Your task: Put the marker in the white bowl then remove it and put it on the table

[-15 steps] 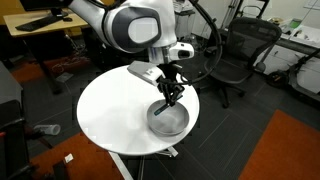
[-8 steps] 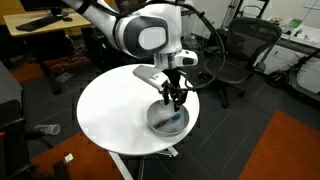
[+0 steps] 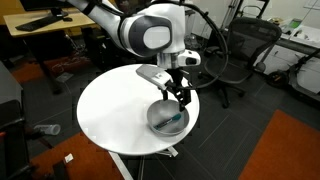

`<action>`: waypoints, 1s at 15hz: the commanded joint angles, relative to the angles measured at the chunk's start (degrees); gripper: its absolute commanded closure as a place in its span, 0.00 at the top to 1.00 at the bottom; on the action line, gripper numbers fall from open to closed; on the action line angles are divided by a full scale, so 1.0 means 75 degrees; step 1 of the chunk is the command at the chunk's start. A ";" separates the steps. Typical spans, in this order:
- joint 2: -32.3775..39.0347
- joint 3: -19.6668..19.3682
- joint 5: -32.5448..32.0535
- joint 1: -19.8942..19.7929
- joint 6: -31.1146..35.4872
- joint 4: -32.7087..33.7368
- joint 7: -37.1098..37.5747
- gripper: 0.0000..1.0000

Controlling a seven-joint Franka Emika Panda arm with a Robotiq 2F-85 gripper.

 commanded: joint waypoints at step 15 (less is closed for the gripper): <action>0.0788 0.0508 0.0873 -0.0622 -0.0847 0.0801 -0.1020 1.00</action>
